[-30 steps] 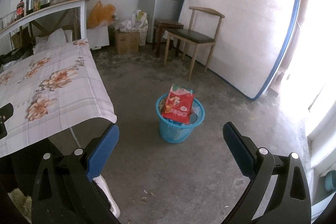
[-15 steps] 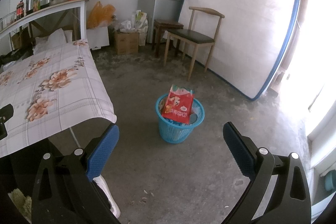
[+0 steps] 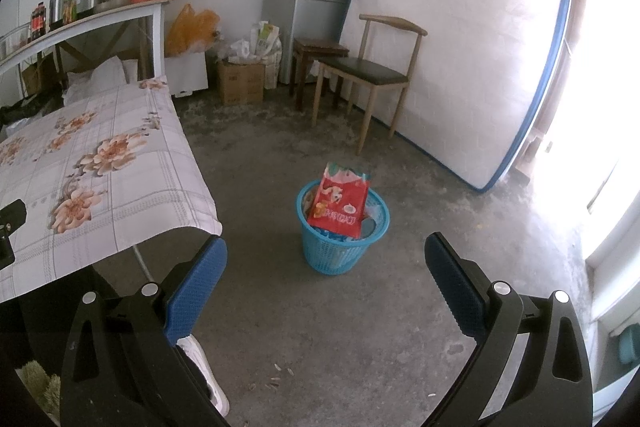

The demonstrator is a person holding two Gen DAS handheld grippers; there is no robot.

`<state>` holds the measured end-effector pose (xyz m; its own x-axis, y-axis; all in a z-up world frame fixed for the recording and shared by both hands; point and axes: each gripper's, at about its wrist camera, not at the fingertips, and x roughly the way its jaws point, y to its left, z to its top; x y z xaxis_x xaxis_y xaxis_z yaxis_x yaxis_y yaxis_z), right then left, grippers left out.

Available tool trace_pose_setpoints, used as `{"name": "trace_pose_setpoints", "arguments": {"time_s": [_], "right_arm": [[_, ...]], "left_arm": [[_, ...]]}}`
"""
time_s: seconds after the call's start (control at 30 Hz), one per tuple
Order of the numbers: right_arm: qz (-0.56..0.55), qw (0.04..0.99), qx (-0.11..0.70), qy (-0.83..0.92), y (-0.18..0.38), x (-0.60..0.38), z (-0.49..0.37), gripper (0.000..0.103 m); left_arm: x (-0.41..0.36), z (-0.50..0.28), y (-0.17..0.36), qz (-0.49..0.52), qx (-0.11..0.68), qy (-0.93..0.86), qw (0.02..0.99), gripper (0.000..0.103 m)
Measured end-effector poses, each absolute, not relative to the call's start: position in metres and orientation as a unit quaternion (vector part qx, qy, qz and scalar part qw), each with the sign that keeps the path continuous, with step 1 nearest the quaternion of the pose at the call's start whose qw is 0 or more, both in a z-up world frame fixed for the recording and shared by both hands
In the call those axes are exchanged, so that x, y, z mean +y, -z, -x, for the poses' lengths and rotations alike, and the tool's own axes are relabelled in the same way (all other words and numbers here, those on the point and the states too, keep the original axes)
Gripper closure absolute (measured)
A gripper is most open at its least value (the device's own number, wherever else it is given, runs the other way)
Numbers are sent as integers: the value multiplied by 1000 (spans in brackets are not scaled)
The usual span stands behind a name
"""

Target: Collect trash

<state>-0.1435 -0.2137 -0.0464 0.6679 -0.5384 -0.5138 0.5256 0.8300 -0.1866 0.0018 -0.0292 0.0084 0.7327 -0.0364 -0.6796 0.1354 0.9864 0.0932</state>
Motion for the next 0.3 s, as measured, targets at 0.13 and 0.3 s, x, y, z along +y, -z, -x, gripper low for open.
{"name": "trace_pose_setpoints", "arguments": {"time_s": [0.13,0.3], "right_arm": [[11,913,285,290,47,-215,144,8],[11,913,285,291,46,-215,143,8]], "left_arm": [[-31,-2,-9,-71,364,48,927,5],[-33,-3,-12,-74,364,50,927,5]]}}
